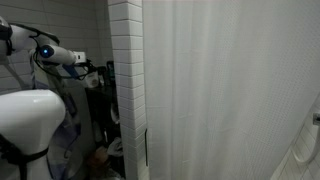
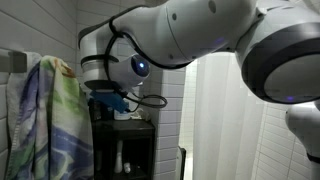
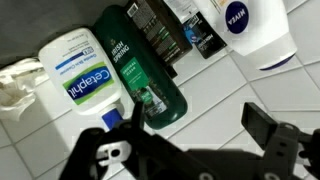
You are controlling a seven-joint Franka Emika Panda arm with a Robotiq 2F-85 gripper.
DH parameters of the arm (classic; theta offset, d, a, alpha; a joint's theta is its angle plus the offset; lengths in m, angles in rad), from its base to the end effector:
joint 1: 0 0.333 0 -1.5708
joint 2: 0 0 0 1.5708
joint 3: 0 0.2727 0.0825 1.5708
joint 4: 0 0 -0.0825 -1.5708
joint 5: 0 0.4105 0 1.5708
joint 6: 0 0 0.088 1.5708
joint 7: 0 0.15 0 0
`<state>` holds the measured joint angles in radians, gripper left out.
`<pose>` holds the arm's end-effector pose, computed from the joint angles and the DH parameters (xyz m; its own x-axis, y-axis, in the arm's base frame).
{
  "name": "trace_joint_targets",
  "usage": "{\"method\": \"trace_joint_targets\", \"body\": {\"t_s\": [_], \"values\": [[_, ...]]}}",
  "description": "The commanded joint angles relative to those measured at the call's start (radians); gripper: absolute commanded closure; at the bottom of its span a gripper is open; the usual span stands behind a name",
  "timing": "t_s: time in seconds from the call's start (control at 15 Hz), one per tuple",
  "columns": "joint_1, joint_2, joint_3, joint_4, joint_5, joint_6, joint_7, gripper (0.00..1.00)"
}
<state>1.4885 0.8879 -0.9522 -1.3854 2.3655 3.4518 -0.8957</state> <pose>0.5783 0.4066 0.3468 0.3503 -0.5424 0.7636 -0.0704 -0.8282 -0.5560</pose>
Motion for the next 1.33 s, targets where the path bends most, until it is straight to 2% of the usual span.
{"method": "trace_joint_targets", "body": {"t_s": [0.0, 0.67, 0.93, 1.07, 1.27], "values": [[-0.049, 0.017, 0.002, 0.059, 0.040, 0.011, -0.014, 0.00], [-0.119, 0.095, -0.028, 0.113, 0.035, 0.011, -0.001, 0.00], [-0.108, 0.123, -0.051, 0.107, 0.021, 0.010, -0.020, 0.00], [-0.081, 0.120, -0.056, 0.088, 0.008, 0.010, -0.042, 0.00], [-0.021, 0.143, -0.104, 0.054, 0.012, 0.003, -0.072, 0.00]]}}
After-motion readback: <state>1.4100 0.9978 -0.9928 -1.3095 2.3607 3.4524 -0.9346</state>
